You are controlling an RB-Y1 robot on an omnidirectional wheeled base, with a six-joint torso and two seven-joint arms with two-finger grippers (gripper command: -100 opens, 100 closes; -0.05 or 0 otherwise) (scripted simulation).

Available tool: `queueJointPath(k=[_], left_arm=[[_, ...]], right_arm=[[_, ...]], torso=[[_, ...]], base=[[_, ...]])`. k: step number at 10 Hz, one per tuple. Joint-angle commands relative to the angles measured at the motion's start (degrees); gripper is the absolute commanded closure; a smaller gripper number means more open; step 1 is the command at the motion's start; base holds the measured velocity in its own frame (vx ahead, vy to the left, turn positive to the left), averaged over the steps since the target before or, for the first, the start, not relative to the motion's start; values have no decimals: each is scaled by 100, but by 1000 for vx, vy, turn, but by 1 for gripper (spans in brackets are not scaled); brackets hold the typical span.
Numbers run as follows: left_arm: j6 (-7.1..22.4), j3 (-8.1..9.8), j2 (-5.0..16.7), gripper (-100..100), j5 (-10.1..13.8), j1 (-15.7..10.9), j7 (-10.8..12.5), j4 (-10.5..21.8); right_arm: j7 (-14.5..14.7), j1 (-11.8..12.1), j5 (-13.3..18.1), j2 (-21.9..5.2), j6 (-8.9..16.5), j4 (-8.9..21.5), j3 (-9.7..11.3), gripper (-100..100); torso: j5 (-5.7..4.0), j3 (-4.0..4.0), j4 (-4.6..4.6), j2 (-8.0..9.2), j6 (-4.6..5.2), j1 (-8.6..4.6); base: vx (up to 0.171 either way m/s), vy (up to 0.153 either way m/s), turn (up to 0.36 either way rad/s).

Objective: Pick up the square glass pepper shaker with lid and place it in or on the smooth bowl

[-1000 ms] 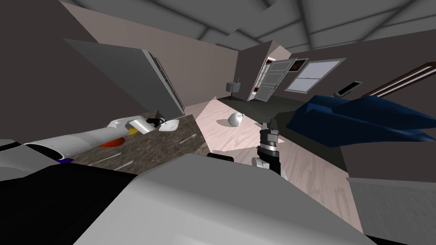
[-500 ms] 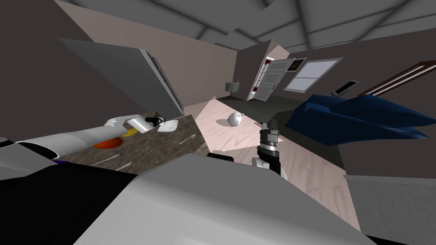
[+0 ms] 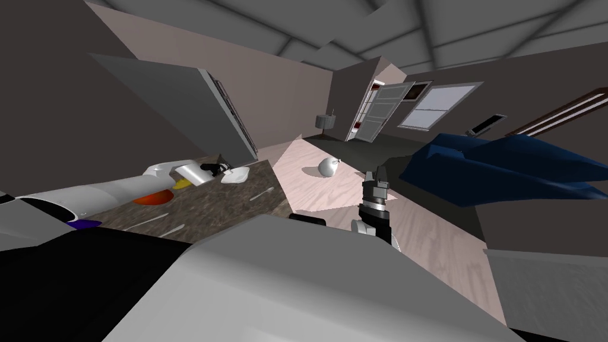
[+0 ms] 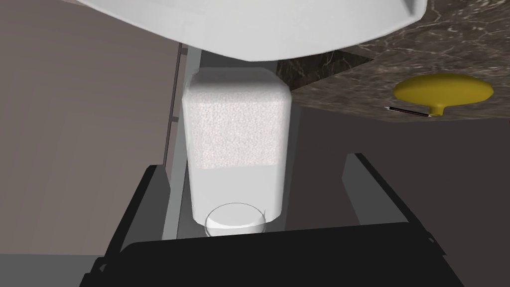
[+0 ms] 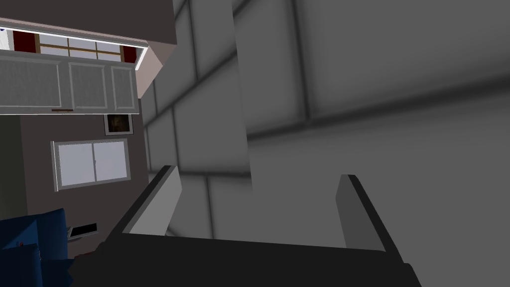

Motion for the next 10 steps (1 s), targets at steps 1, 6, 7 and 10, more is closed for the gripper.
queueJointPath(k=[1,6,7,10], left_arm=[[-173,-10,80,-100,286,68,-246,22],[-780,-96,410,-100,1160,286,-1015,174],[-780,-96,410,-100,1299,286,-1015,174],[-780,-96,410,-100,1299,286,-1015,174]], right_arm=[[0,0,0,0,0,0,0,0],[0,0,0,0,0,0,0,0],[0,-1,0,0,0,0,0,0],[0,-2,0,-1,0,0,0,0]], torso=[[0,0,0,0,0,0],[-1,4,1,8,-6,3],[-2,3,0,8,-2,4],[3,11,3,20,4,24]], base=[[50,-57,171],[38,-44,133],[11,-13,37],[-7,8,-25]])
